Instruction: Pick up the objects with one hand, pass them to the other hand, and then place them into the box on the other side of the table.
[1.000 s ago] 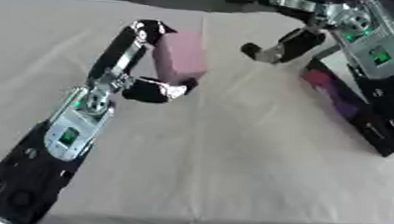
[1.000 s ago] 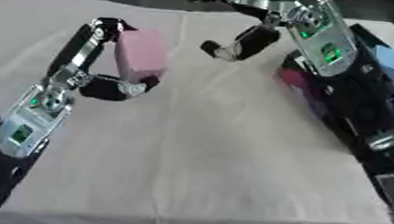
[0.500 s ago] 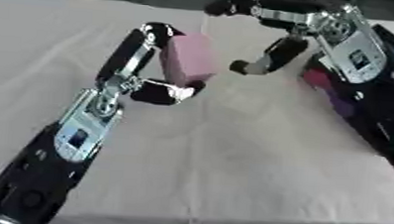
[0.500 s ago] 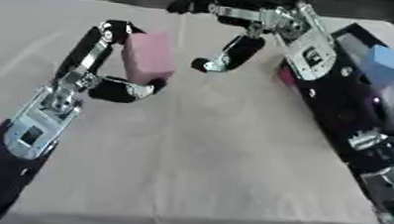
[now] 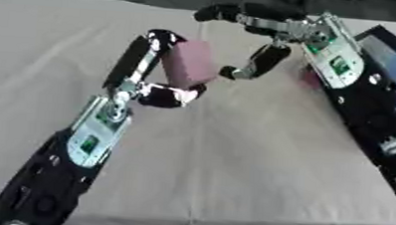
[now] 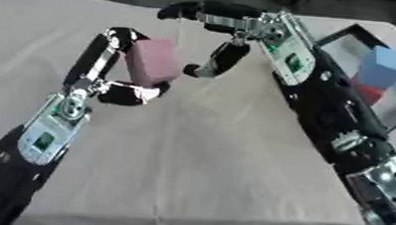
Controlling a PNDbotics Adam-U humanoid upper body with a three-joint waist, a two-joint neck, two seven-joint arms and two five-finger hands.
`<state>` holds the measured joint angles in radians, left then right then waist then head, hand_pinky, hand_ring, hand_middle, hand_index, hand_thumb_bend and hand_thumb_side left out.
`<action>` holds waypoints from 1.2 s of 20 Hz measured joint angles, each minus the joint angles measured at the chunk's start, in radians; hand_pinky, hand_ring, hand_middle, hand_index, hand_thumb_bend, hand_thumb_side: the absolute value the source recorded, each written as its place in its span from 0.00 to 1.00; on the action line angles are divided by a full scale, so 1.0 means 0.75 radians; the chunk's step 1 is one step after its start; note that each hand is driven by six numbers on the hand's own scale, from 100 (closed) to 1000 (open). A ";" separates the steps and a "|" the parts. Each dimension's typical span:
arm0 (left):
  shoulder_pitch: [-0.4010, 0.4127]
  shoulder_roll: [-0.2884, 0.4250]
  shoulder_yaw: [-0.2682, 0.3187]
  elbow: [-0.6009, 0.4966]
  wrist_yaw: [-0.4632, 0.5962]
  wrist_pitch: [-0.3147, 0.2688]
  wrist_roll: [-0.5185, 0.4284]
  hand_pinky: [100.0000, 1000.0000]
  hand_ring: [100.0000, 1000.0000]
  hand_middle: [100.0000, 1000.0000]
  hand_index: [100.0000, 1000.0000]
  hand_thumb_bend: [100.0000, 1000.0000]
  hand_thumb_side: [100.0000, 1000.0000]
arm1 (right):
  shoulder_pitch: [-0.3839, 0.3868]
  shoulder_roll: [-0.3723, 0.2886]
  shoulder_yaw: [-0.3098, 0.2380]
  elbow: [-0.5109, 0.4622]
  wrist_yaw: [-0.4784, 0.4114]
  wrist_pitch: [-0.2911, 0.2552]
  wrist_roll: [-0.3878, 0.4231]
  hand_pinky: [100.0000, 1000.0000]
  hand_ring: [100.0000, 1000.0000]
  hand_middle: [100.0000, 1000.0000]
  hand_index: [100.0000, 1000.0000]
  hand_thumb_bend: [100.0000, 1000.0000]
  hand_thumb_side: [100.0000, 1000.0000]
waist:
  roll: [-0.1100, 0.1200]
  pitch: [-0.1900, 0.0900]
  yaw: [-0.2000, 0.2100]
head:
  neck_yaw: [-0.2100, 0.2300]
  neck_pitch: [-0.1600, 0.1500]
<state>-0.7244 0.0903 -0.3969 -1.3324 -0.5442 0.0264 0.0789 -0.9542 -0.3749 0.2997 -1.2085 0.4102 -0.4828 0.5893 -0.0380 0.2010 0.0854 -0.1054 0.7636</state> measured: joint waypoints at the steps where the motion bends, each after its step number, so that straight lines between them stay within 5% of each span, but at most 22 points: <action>1: 0.000 -0.003 0.000 0.001 -0.004 0.013 0.010 0.59 0.43 0.40 0.35 0.00 0.00 | 0.004 -0.001 0.004 -0.002 0.000 0.001 -0.001 1.00 1.00 1.00 1.00 0.25 0.04 | 0.000 0.000 0.000 | -0.001 0.000; 13: -0.022 -0.038 0.000 0.006 -0.074 0.053 0.082 0.58 0.43 0.39 0.35 0.00 0.00 | 0.017 -0.023 0.037 -0.051 -0.061 0.036 0.085 1.00 1.00 1.00 1.00 0.21 0.02 | -0.003 0.000 0.003 | -0.006 0.000; 24: -0.031 -0.061 -0.009 0.014 -0.082 0.031 0.109 0.57 0.44 0.39 0.35 0.00 0.00 | 0.005 -0.010 0.029 -0.029 -0.013 0.044 0.019 1.00 1.00 1.00 1.00 0.24 0.03 | -0.008 0.004 0.018 | -0.020 0.000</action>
<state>-0.7475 0.0444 -0.4034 -1.3221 -0.6056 0.0499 0.1607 -0.9505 -0.3827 0.3218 -1.2303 0.4006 -0.4502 0.6034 -0.0437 0.2040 0.0991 -0.1202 0.7636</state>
